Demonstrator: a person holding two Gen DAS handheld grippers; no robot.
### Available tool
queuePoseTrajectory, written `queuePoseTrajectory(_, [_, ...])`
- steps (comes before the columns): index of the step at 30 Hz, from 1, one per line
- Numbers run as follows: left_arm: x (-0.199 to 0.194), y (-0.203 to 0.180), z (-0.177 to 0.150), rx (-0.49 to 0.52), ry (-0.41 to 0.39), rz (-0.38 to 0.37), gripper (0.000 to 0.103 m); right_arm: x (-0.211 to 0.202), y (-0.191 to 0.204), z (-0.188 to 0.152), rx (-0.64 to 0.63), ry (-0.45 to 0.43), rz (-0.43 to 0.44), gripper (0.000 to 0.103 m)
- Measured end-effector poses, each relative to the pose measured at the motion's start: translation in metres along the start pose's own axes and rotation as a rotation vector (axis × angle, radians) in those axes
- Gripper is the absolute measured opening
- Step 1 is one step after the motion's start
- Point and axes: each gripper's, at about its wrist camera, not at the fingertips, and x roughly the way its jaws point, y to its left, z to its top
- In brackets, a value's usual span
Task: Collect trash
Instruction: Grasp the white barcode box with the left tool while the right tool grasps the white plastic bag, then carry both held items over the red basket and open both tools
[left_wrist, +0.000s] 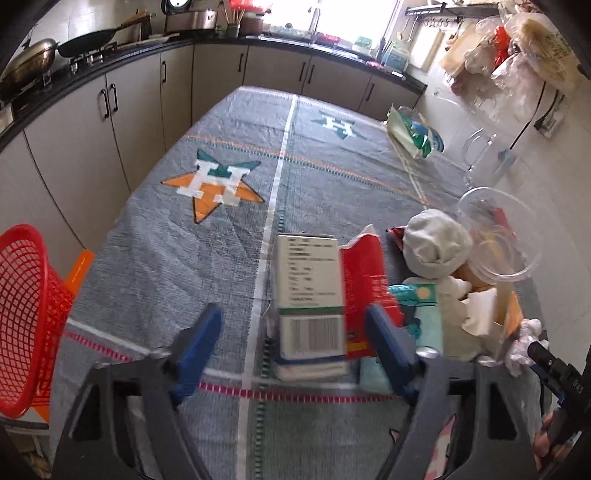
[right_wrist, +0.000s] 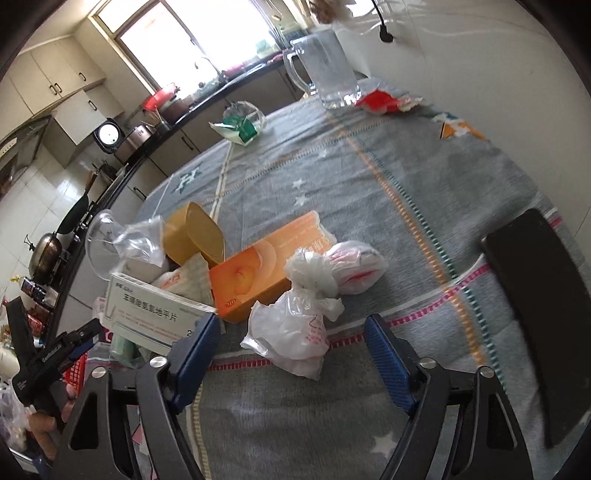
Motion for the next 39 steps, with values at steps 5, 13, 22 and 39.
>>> queuePoseTrajectory(5, [0.009,0.003,-0.003,-0.01,0.016,-0.008,0.037,0.005,-0.002,-0.003,-0.004,0.023,0.01,0.039])
queuePoseTrajectory(13, [-0.022,-0.002,-0.016,0.035,-0.079,0.033,0.033,-0.022,0.003,-0.008,-0.05,-0.051,0.031,0.035])
queuePoseTrajectory(22, [-0.065,0.005,-0.025,0.033,-0.169,0.021,0.033,-0.048,0.052,-0.018,-0.189,-0.107,0.142,0.035])
queuePoseTrajectory(39, [-0.124,0.126,-0.039,-0.132,-0.248,0.119,0.033,-0.005,0.227,-0.049,-0.499,0.13,0.441,0.035])
